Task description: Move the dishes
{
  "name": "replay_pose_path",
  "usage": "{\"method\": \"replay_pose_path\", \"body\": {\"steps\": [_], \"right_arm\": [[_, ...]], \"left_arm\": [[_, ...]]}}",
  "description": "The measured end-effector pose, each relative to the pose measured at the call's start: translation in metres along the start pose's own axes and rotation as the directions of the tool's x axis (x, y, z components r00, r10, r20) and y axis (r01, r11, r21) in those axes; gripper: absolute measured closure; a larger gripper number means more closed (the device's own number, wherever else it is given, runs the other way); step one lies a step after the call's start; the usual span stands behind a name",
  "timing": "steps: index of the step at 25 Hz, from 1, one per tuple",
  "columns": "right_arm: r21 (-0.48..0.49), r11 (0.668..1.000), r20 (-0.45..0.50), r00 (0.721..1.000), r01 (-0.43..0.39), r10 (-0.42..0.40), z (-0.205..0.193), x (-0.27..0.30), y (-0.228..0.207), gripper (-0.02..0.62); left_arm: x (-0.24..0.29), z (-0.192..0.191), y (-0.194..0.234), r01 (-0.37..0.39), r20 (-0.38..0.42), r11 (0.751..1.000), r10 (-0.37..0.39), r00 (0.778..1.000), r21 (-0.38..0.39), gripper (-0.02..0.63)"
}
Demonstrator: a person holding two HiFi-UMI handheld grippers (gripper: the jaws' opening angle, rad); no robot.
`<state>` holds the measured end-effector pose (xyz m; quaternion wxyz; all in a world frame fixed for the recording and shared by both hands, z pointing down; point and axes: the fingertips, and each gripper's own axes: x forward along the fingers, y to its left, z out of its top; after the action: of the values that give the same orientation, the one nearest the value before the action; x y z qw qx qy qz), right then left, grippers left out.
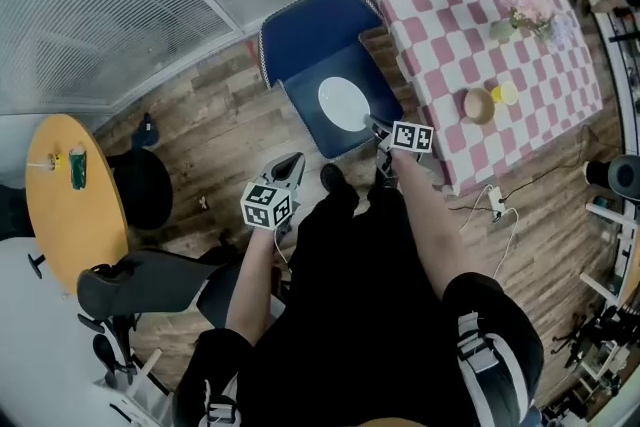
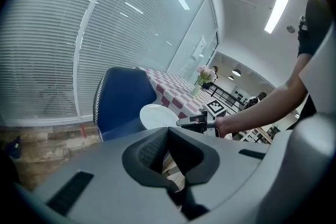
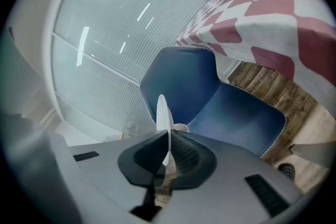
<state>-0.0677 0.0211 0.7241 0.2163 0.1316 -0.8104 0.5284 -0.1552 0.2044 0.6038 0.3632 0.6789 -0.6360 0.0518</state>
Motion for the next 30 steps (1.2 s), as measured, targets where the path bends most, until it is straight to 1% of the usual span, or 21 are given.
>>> {"method": "replay_pose_path", "body": {"steps": [3, 7, 10, 13, 18, 21, 26, 30], "right_arm": [[0.023, 1.0, 0.028, 1.0, -0.013, 0.012, -0.003, -0.024, 0.002, 0.566], [0.047, 0.999, 0.059, 0.998, -0.025, 0.023, -0.005, -0.058, -0.008, 0.566], [0.062, 0.998, 0.074, 0.997, -0.032, 0.028, -0.004, -0.082, -0.017, 0.566], [0.062, 0.997, 0.091, 0.995, -0.047, 0.041, 0.003, -0.102, -0.023, 0.566], [0.071, 0.995, 0.108, 0.992, -0.068, 0.06, 0.007, -0.151, -0.039, 0.566], [0.076, 0.994, 0.117, 0.991, -0.075, 0.065, 0.003, -0.187, -0.055, 0.566], [0.091, 0.994, 0.135, 0.99, -0.058, 0.045, -0.013, -0.249, -0.085, 0.566], [0.092, 0.995, 0.124, 0.992, -0.036, 0.024, -0.023, -0.296, -0.116, 0.566]], "left_arm": [[0.007, 0.006, -0.012, 0.016, 0.004, 1.0, -0.016, 1.0, 0.022, 0.584], [0.022, 0.02, -0.033, 0.031, 0.027, 0.998, -0.032, 0.999, 0.049, 0.584], [0.029, 0.026, -0.051, 0.033, 0.048, 0.998, -0.035, 0.998, 0.053, 0.584], [0.036, 0.028, -0.075, 0.041, 0.051, 0.998, -0.044, 0.998, 0.056, 0.584], [0.049, 0.014, -0.127, 0.041, 0.02, 0.997, -0.042, 0.999, 0.058, 0.584], [0.06, 0.007, -0.161, 0.05, 0.008, 0.996, -0.051, 0.999, 0.07, 0.584], [0.076, -0.005, -0.219, 0.081, -0.007, 0.992, -0.081, 0.997, 0.098, 0.584], [0.101, -0.011, -0.265, 0.112, -0.019, 0.987, -0.111, 0.994, 0.118, 0.584]]}}
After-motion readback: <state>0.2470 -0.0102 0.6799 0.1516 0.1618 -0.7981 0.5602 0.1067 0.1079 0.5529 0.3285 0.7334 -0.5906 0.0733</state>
